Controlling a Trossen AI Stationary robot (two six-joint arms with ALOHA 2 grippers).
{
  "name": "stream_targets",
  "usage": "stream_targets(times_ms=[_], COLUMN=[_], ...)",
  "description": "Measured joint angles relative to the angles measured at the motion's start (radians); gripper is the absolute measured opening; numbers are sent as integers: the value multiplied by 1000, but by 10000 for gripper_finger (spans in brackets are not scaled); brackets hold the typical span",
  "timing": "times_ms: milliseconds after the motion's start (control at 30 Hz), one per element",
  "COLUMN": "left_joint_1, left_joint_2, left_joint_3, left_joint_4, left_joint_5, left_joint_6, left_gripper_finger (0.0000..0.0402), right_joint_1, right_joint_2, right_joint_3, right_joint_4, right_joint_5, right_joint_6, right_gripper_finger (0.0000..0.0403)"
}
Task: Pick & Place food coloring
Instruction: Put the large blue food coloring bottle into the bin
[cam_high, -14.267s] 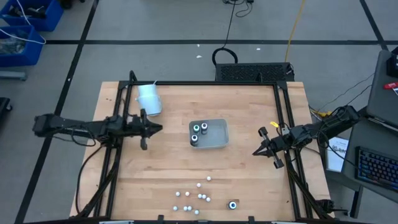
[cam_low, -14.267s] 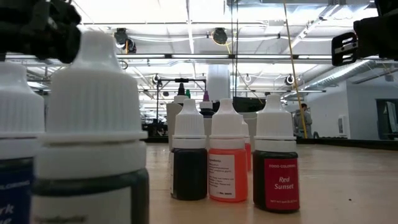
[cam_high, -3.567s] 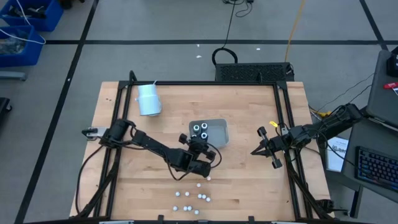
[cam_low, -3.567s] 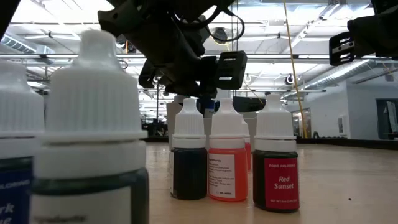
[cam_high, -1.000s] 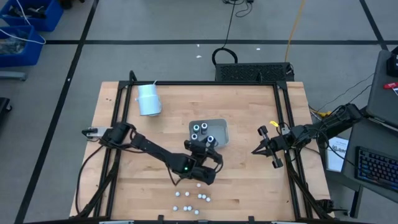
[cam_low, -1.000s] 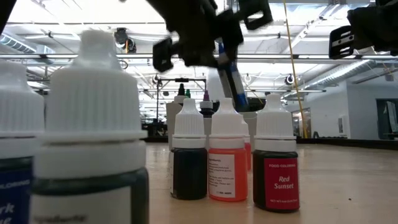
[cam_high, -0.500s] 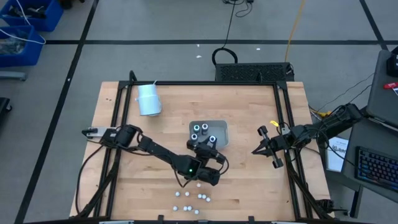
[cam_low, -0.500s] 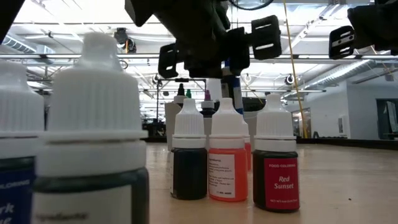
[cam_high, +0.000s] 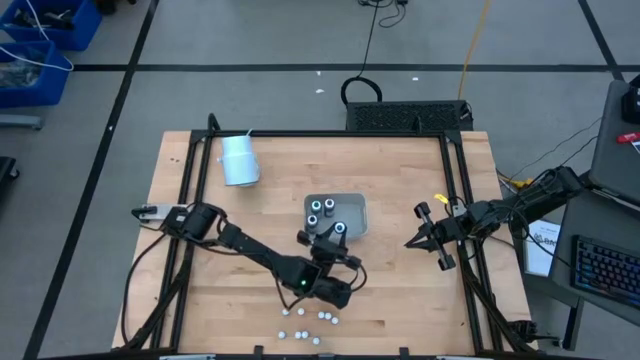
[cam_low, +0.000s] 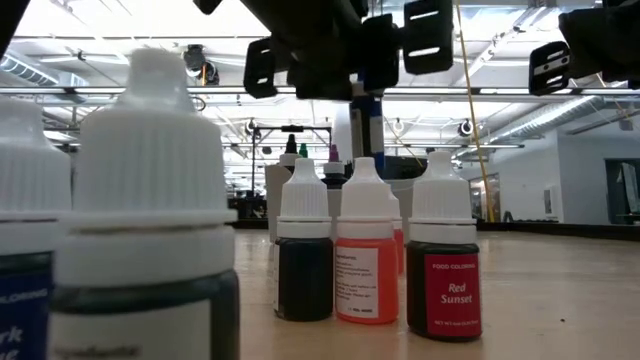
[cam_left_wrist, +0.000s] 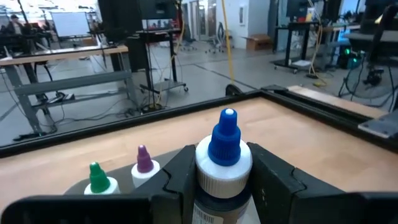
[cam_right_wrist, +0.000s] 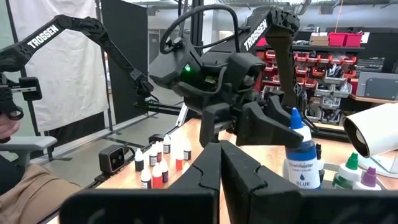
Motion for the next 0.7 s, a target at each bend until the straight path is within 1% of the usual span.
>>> stream_targets(times_ms=[233, 467, 633, 700], left_joint_1=[4, 27, 30, 30], left_joint_2=[0, 0, 0, 0], left_joint_3=[0, -1, -1, -1], left_joint_4=[-155, -331, -470, -499], left_joint_5=[46, 113, 126, 132], left_joint_6=[-98, -256, -380, -408], left_gripper_finger=[121, 121, 121, 121], right_joint_1=[0, 0, 0, 0], right_joint_2=[0, 0, 0, 0], right_joint_3=[0, 0, 0, 0], right_joint_4=[0, 2, 8, 9], right_joint_5=[0, 0, 0, 0], right_joint_6=[-9, -2, 1, 0], right_gripper_finger=[0, 0, 0, 0])
